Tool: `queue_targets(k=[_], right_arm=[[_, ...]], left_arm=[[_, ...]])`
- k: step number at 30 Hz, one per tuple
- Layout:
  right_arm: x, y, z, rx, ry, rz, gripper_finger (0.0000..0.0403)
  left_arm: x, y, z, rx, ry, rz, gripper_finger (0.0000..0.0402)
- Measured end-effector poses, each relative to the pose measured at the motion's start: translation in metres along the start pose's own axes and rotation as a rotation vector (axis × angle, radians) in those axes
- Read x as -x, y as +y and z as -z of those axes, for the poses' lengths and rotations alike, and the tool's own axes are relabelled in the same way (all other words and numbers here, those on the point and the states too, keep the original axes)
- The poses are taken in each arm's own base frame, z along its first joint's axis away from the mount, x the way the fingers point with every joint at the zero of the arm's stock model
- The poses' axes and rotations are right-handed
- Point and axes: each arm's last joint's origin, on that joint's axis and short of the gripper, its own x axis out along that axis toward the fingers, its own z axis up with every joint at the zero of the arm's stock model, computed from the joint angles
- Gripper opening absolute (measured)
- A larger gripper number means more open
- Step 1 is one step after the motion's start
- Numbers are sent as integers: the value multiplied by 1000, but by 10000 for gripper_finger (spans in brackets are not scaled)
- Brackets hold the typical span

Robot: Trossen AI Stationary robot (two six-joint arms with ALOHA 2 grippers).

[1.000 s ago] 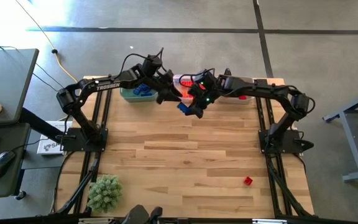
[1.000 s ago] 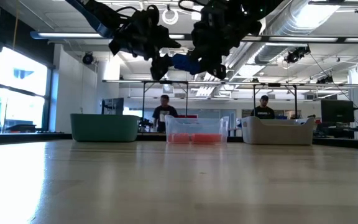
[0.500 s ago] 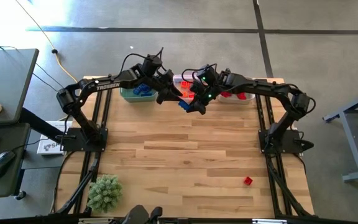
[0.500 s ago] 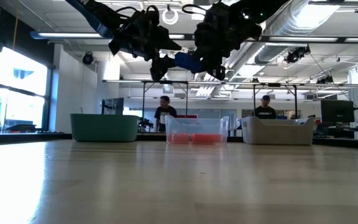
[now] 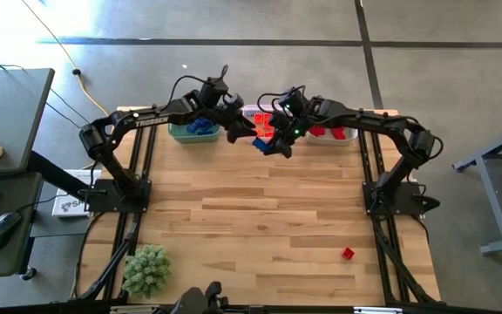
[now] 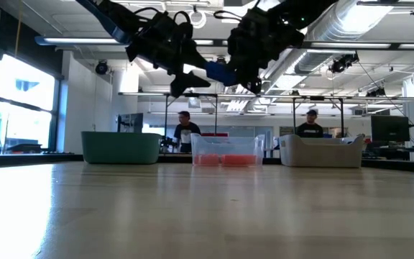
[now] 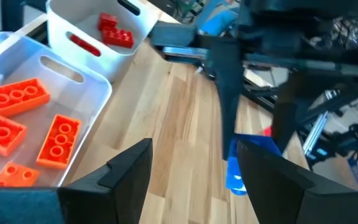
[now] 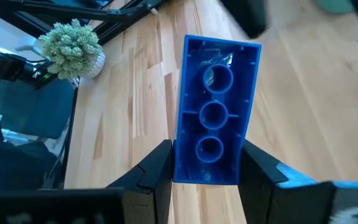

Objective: Sort & place blocks by color
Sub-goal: Put the blue game piece into the green bin

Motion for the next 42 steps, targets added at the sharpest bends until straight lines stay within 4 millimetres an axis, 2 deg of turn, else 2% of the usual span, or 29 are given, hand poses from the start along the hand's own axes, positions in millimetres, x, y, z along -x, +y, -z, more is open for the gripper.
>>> queue_targets(k=[10,17,20,29,42], right_arm=[[10,-4,6,37,44,15,117],[28,1,3,106,-1,36,117],[32,2,1,123,-24,40,117],[29,8,-1,146,-34,20,117],[25,13,-6,159,-74,6,117]], left_arm=[[1,2,0,-31,-1,9,223],[6,0,0,-20,29,203,223],[4,-3,-1,-17,30,229,223],[-5,-17,-7,0,-26,227,223],[-13,-28,-4,19,-9,232,223]])
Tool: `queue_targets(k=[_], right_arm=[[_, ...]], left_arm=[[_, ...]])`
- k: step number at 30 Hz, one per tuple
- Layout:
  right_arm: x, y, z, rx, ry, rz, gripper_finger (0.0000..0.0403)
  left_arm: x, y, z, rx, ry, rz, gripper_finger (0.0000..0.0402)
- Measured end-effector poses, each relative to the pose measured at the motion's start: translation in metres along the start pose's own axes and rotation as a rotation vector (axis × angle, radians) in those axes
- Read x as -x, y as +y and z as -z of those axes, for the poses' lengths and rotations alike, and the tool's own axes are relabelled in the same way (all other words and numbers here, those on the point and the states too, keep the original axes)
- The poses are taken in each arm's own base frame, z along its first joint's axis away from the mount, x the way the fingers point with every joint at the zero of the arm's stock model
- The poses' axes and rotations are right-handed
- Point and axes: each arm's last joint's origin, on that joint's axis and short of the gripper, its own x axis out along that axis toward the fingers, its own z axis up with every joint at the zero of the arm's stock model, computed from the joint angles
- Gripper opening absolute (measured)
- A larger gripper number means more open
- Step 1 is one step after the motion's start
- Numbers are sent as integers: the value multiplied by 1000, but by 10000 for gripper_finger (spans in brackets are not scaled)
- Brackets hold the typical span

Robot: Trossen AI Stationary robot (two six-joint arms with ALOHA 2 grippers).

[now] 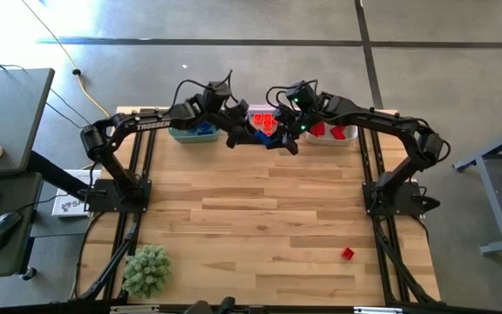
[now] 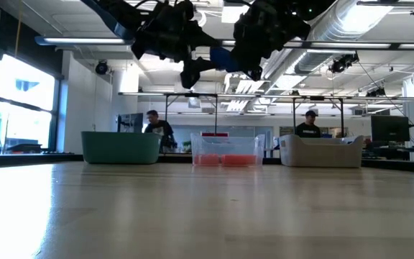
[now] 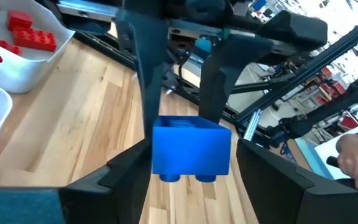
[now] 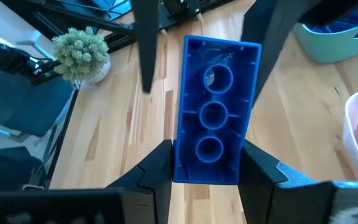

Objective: Sort & place blocks by color
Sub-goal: Put the blue game piece into the green bin

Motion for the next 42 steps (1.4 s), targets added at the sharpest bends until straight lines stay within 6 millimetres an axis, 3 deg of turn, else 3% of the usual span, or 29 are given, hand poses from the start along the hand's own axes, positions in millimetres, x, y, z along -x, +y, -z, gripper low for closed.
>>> queue_targets(k=[9,20,25,42], right_arm=[[0,0,0,-6,-2,1,117],[0,-1,0,-7,1,15,117],[1,-1,-1,-1,-2,43,120],[2,-6,0,-74,-6,129,210]], left_arm=[[-2,0,0,-3,-18,-55,214],[-2,0,-1,-65,-25,-73,113],[-2,0,-2,-96,-39,-75,113],[4,6,-4,-120,-47,-110,114]])
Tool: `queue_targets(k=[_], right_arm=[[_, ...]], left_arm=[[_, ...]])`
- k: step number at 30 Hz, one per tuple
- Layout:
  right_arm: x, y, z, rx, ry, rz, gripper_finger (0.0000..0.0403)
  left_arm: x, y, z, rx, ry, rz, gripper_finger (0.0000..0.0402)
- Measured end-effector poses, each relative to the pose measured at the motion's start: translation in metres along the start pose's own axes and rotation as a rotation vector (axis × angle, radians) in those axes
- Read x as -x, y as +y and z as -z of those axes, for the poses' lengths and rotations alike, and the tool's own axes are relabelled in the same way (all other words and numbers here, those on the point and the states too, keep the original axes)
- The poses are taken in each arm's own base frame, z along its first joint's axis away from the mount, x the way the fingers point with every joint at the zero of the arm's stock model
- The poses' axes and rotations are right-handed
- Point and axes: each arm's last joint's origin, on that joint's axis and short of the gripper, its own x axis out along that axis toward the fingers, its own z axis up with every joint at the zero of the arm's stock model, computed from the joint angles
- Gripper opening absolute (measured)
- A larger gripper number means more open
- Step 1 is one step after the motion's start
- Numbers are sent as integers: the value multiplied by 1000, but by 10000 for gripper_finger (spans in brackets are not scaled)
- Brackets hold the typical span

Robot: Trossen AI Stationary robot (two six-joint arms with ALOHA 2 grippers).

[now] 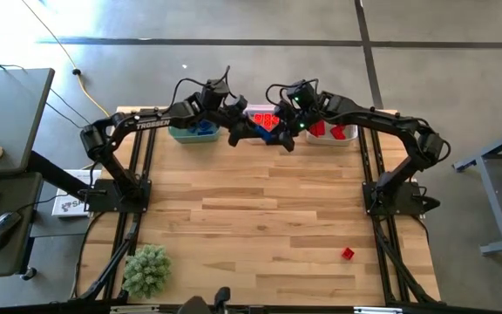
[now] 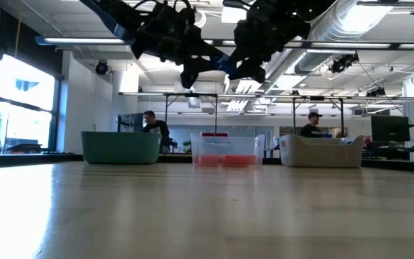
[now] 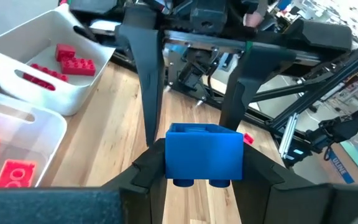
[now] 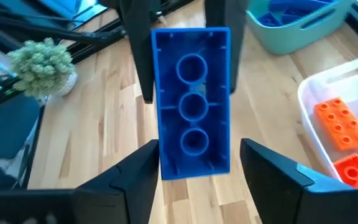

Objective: Sort & place blocks by color
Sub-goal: Put the blue game piece into the green bin

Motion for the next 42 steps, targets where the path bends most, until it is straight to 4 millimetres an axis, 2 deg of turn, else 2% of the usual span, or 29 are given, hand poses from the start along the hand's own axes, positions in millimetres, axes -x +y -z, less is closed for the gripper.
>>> queue_targets(k=[8,13,19,28,34,42], right_arm=[[0,-3,0,-127,-12,119,224],[-1,-3,1,-218,-5,120,224],[-6,6,5,-322,31,108,224],[-20,33,21,-394,165,193,225],[-27,56,42,-446,305,361,225],[-32,89,67,-511,444,507,225]], left_arm=[[16,21,6,27,51,-123,114],[34,39,16,59,136,-365,114],[65,48,21,47,242,-695,115],[99,47,15,73,238,-946,115],[109,48,27,143,365,-996,119],[114,50,31,106,450,-1070,132]])
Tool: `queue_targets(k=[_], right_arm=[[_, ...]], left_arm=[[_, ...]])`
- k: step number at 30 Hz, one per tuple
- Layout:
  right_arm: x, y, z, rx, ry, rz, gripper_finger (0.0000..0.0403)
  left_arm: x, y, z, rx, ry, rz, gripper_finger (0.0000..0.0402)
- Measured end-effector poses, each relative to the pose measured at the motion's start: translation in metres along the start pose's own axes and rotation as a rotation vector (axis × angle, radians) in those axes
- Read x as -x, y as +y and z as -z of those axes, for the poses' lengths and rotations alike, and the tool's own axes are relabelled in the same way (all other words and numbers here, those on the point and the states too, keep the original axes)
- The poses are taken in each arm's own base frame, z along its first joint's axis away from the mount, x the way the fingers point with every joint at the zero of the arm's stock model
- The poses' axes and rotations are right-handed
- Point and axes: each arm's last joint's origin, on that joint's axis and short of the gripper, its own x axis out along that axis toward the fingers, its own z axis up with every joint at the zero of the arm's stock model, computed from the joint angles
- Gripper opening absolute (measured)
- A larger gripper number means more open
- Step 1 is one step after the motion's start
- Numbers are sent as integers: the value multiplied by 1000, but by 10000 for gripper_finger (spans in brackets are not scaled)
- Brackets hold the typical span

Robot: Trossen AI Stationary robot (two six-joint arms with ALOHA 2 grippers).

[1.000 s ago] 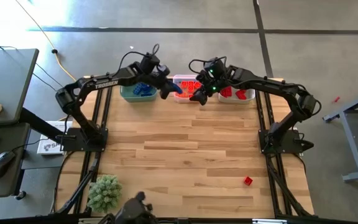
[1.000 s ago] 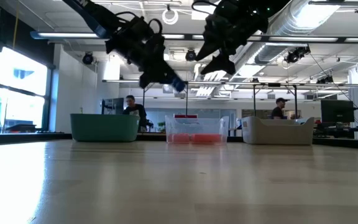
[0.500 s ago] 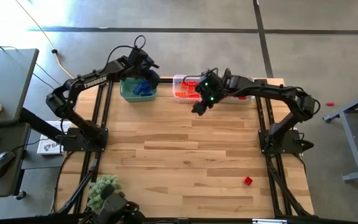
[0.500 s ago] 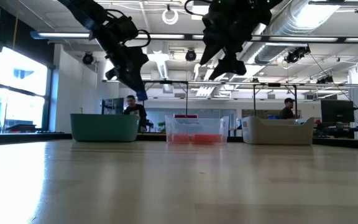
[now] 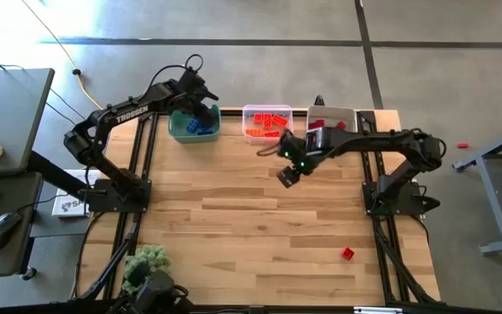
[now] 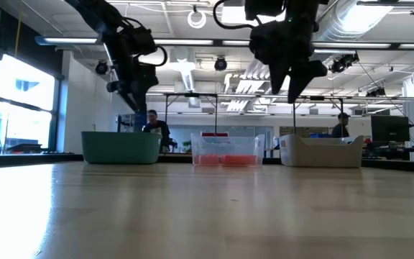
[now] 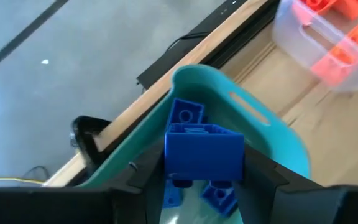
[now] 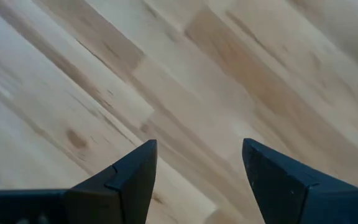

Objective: Sort & place blocks by color
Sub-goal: Put the blue game piece into the green bin, then put the red game piece into the gray bin

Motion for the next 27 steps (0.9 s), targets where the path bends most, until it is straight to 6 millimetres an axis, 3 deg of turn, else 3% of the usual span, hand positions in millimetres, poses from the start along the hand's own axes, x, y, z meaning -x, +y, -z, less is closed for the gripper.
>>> queue_targets(k=[9,17,27], right_arm=[[0,20,45,-34,81,172,225],[2,36,81,65,145,238,225],[10,38,119,55,158,422,225]], left_arm=[[0,1,3,-52,30,-28,173],[0,0,3,9,35,-22,202],[12,-13,2,103,1,167,200]])
